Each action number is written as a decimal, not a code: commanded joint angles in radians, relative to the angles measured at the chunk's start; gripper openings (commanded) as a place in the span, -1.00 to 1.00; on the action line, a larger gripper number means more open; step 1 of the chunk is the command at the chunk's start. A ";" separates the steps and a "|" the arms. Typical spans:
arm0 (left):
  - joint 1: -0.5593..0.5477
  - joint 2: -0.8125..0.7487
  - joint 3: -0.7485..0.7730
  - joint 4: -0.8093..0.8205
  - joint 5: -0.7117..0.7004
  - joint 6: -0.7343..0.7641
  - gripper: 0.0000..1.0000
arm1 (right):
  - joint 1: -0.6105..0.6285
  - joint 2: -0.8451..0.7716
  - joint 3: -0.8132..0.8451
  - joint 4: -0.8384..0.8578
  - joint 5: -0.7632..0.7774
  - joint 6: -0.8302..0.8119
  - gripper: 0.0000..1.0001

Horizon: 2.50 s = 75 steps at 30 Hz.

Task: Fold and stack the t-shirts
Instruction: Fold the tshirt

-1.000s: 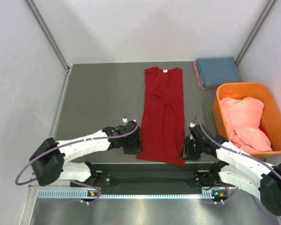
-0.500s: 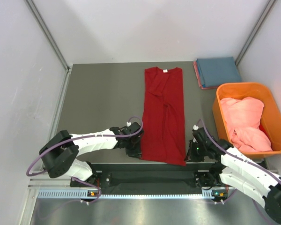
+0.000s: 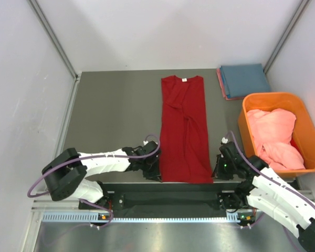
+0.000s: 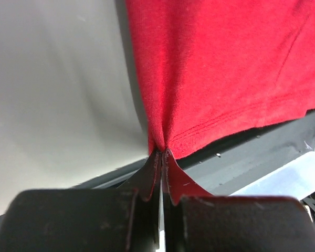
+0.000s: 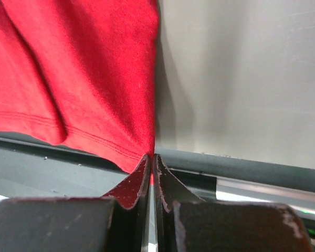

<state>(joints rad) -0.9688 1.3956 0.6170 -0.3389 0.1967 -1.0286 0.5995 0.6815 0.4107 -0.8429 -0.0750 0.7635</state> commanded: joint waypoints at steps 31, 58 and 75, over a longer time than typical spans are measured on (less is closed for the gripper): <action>0.241 0.330 0.516 -0.080 0.120 0.188 -1.00 | -0.055 0.573 0.466 0.226 0.152 -0.219 -1.00; 0.533 0.775 1.231 -0.203 0.147 0.389 -1.00 | -0.297 1.280 1.244 0.131 0.103 -0.481 -1.00; 0.602 0.945 1.371 -0.097 0.190 0.381 -1.00 | -0.383 1.507 1.502 0.163 0.015 -0.521 -1.00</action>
<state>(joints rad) -0.3824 2.3337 1.9438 -0.4999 0.3813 -0.6556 0.2363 2.1742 1.8469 -0.7219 -0.0219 0.2691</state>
